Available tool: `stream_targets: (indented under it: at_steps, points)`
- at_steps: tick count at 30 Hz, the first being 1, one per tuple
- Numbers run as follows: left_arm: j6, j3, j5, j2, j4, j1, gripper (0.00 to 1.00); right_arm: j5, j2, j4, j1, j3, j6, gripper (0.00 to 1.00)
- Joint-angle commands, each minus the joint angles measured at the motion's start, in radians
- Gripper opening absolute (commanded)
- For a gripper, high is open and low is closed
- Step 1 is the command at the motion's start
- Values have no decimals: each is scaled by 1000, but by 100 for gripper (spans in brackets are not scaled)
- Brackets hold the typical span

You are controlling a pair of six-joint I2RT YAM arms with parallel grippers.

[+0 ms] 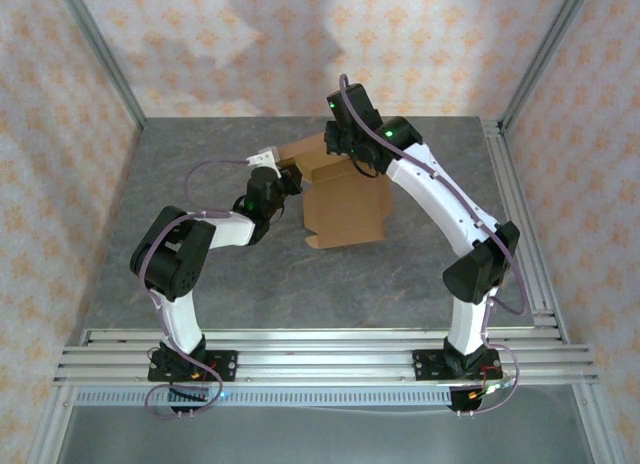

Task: Fold the paper box

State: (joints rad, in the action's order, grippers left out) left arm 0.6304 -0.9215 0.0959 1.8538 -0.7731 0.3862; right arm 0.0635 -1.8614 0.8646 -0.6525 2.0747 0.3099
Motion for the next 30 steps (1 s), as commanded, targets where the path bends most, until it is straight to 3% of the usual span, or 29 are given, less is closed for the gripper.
stream_targets:
  at_steps: [1,3,5,6,10,16,20,30]
  points:
    - [1,9,-4,-41,-38,3,0,17,4,18,1,14,-5,0]
    - [3,11,-4,-40,-37,3,0,18,9,14,0,11,-7,2]
    - [9,9,-3,-38,-34,2,0,15,27,0,1,-5,-8,37]
    - [11,8,-2,-39,-30,1,0,13,38,-9,-1,-17,-13,47]
    - [38,2,30,-27,-26,-12,0,27,96,-8,-30,-40,-85,64]
    - [47,-1,126,-8,-21,-46,0,83,257,-83,-29,-173,-191,69]
    - [-30,-7,130,-15,40,-55,0,32,352,-157,51,-290,-198,69]
    - [-492,-243,100,-116,797,-58,0,-197,491,-396,265,-682,-86,68]
